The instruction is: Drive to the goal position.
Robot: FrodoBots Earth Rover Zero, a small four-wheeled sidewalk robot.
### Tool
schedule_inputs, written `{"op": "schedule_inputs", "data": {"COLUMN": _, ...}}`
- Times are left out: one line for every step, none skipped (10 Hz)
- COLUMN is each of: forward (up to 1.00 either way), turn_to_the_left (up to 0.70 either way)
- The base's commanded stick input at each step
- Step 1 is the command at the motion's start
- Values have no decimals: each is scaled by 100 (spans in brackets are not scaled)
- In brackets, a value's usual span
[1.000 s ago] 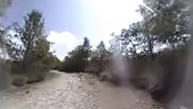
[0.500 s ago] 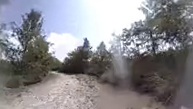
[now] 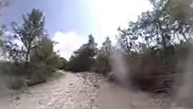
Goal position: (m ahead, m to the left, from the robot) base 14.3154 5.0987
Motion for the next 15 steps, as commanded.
{"op": "schedule_inputs", "data": {"forward": 60, "turn_to_the_left": 5}}
{"op": "schedule_inputs", "data": {"forward": 60, "turn_to_the_left": 11}}
{"op": "schedule_inputs", "data": {"forward": 60, "turn_to_the_left": 15}}
{"op": "schedule_inputs", "data": {"forward": 60, "turn_to_the_left": 15}}
{"op": "schedule_inputs", "data": {"forward": 60, "turn_to_the_left": 14}}
{"op": "schedule_inputs", "data": {"forward": 60, "turn_to_the_left": 8}}
{"op": "schedule_inputs", "data": {"forward": 60, "turn_to_the_left": 3}}
{"op": "schedule_inputs", "data": {"forward": 60, "turn_to_the_left": 1}}
{"op": "schedule_inputs", "data": {"forward": 60, "turn_to_the_left": 1}}
{"op": "schedule_inputs", "data": {"forward": 60, "turn_to_the_left": 1}}
{"op": "schedule_inputs", "data": {"forward": 60, "turn_to_the_left": 2}}
{"op": "schedule_inputs", "data": {"forward": 60, "turn_to_the_left": 9}}
{"op": "schedule_inputs", "data": {"forward": 60, "turn_to_the_left": 15}}
{"op": "schedule_inputs", "data": {"forward": 60, "turn_to_the_left": 5}}
{"op": "schedule_inputs", "data": {"forward": 60, "turn_to_the_left": 1}}
